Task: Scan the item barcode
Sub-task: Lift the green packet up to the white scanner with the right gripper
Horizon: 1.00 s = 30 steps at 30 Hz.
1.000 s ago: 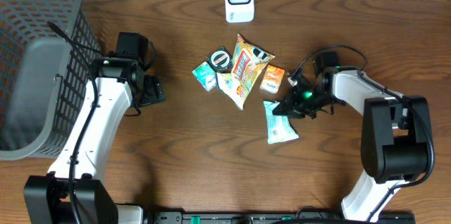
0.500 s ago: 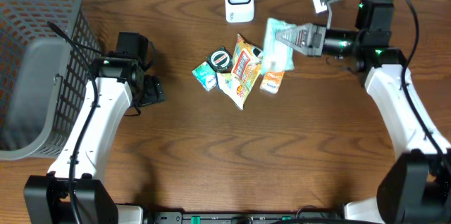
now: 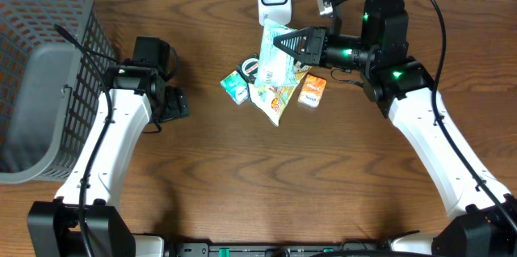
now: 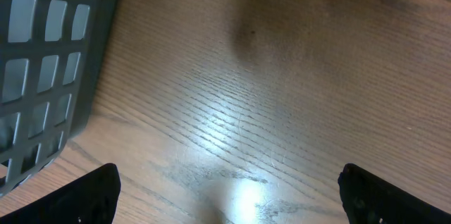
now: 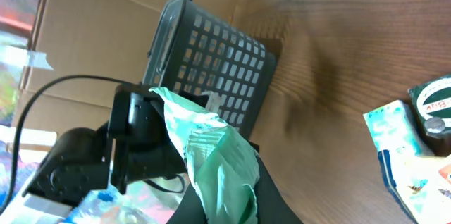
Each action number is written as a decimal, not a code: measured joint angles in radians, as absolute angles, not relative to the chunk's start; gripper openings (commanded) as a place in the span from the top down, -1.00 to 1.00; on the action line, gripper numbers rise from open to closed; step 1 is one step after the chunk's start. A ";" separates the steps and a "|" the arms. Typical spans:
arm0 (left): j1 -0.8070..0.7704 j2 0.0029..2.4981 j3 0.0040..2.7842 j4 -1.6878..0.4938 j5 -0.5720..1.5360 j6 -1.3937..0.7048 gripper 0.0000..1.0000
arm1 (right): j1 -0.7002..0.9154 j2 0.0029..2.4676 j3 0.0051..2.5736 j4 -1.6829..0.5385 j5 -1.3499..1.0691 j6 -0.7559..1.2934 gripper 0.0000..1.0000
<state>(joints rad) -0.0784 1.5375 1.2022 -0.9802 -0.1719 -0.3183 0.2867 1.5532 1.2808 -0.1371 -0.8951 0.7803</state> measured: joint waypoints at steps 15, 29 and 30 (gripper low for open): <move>-0.078 1.538 1.202 -0.980 -0.171 -0.318 -0.96 | 0.286 1.553 1.281 -0.176 -0.881 0.821 0.97; -0.078 1.538 1.202 -0.981 -0.171 -0.318 -0.96 | 0.286 1.553 1.281 -0.228 -0.869 0.759 0.98; -0.078 1.538 1.202 -0.981 -0.171 -0.318 -0.96 | 0.286 1.553 1.281 -0.239 -0.865 0.752 0.98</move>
<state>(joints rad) -0.0784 1.5375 1.2022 -0.9806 -0.1715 -0.3180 0.2859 1.5532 1.2808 -0.2386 -0.8650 0.7525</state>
